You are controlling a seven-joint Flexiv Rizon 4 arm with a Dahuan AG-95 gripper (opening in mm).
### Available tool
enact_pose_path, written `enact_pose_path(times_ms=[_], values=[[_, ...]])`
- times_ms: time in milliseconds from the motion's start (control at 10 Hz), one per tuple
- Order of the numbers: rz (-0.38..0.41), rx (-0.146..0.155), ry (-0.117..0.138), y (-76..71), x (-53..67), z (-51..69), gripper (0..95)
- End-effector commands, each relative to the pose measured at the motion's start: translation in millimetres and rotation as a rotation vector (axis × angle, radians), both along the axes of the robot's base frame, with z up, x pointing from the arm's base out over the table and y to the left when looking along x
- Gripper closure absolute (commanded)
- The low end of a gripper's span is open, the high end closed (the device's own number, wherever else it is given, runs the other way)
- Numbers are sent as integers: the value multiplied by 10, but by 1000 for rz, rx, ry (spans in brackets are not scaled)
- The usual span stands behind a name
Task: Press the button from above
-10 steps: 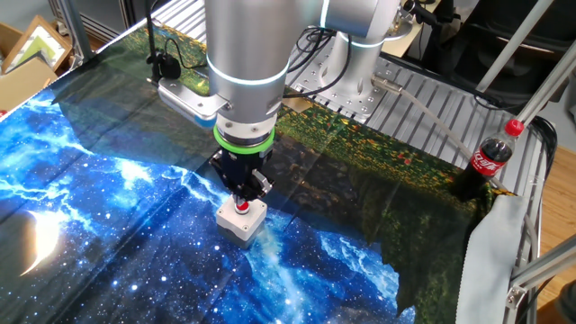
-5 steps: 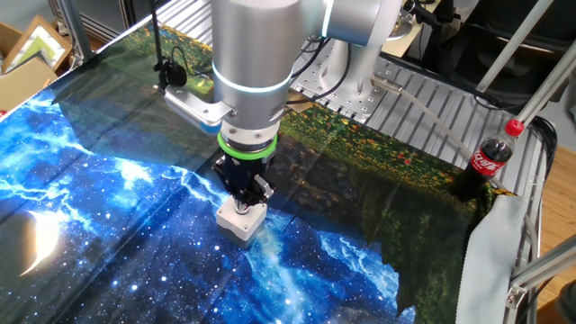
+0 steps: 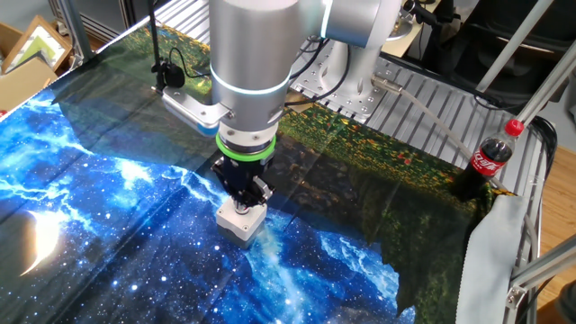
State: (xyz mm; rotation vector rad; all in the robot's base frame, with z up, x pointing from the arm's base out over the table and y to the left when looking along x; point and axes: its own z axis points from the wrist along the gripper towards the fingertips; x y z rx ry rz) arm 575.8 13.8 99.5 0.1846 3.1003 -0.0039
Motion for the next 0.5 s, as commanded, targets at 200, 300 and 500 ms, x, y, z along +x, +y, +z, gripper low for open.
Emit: enact_pose_path(times_ms=[200,300,500], values=[[-8,-2,1,3,-22,-1,950],[-9,0,2,3,-26,-2,950],[-6,-4,3,3,-26,-2,950]])
